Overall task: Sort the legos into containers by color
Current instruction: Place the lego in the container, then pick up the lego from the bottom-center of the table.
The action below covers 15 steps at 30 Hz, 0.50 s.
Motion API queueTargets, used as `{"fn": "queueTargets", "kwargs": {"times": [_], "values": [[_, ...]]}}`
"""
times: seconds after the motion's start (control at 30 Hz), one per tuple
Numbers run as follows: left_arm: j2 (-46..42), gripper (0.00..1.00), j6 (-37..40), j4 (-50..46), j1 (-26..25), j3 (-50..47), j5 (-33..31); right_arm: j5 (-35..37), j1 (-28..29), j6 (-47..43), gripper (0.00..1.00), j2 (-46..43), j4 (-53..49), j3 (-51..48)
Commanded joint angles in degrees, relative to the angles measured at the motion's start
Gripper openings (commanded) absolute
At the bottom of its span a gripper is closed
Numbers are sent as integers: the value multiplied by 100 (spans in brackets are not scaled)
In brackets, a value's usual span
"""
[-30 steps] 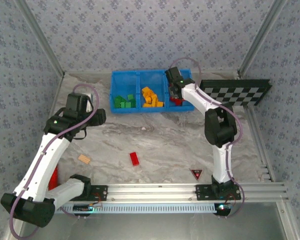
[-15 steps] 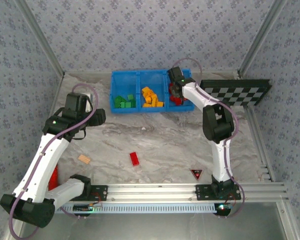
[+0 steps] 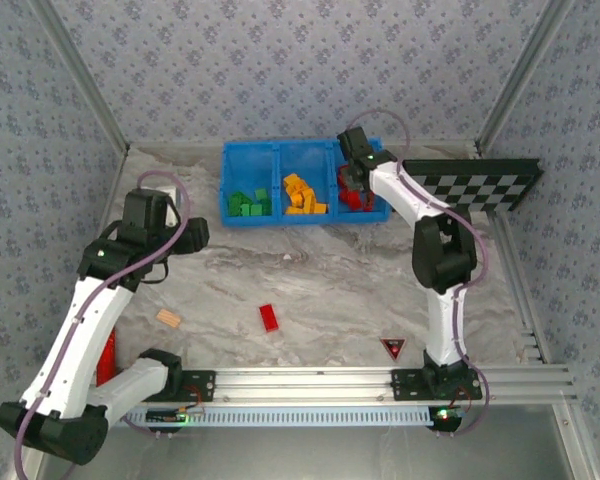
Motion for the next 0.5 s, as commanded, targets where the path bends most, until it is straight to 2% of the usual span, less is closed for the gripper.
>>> {"fn": "queueTargets", "kwargs": {"times": [0.0, 0.1, 0.27, 0.47], "values": [[-176, 77, 33, 50, 47, 61, 95, -245, 254, 277, 53, -786, -406, -220], [-282, 77, -10, 84, 45, 74, 129, -536, 544, 641, 56, -1396, -450, -830], [-470, 77, -53, 96, 47, 86, 109, -911, 1392, 1587, 63, -2235, -216, -2014], [-642, 79, -52, 32, 47, -23, 133, -1593, 2557, 3288, 64, -2184, 580, -2972]]}}
